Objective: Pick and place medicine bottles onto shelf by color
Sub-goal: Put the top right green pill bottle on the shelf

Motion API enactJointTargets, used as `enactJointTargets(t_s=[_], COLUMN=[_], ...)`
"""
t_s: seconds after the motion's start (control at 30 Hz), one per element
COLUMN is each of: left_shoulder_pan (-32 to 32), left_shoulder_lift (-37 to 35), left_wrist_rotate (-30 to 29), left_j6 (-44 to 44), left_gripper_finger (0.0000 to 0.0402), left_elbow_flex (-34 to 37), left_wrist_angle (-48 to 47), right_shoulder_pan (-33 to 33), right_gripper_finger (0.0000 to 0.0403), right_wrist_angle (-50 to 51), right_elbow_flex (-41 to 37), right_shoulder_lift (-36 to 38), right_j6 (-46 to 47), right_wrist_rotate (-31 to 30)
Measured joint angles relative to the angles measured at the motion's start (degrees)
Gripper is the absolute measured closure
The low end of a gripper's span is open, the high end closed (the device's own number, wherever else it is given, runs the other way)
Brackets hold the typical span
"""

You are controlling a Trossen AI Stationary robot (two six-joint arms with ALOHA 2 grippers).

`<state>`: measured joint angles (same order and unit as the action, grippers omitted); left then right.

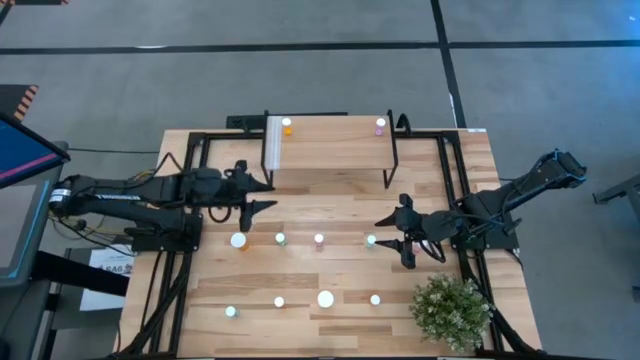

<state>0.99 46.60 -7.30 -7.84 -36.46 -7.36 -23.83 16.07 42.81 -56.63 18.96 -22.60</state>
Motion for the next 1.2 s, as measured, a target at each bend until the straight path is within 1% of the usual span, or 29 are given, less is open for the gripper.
enactJointTargets(t_s=[0.17,0.3,0.5,0.7,1.0,1.07,1.13,1.2], left_shoulder_pan=[-2.43,-3.28,-3.47,-3.47,-3.49,-3.49,-3.49,-3.51], left_shoulder_lift=[-2.81,-3.16,-2.90,-2.90,-2.88,-2.83,-2.69,-2.70], left_wrist_rotate=[-2.77,-3.01,-5.14,-5.17,-4.99,-5.04,-4.98,-4.92], left_j6=[-0.30,-0.39,-0.48,-0.88,-2.07,-2.09,-2.10,-2.36], left_gripper_finger=[0.0230,0.0230,0.0230,0.0230,0.0230,0.0230,0.0230,0.0230], left_elbow_flex=[7.10,10.22,11.14,11.14,11.14,11.14,11.14,11.16], left_wrist_angle=[10.86,15.39,15.93,16.05,15.90,15.93,16.43,15.60], right_shoulder_pan=[0.00,0.00,0.00,0.04,0.46,0.78,0.84,0.93], right_gripper_finger=[0.0154,0.0154,0.0154,0.0154,0.0154,0.0154,0.0154,0.0154], right_wrist_angle=[-0.87,-3.09,-4.62,-4.57,-4.69,-6.48,-5.17,-6.15], right_elbow_flex=[0.00,0.00,0.00,0.00,-0.16,0.17,-0.15,0.11], right_shoulder_lift=[0.01,0.01,0.01,-0.13,-3.51,-4.72,-4.64,-5.30], right_j6=[0.00,-1.07,-2.95,-3.02,-2.97,-3.00,-2.97,-2.97], right_wrist_rotate=[0.00,0.01,0.01,0.01,0.12,0.19,0.21,0.23])
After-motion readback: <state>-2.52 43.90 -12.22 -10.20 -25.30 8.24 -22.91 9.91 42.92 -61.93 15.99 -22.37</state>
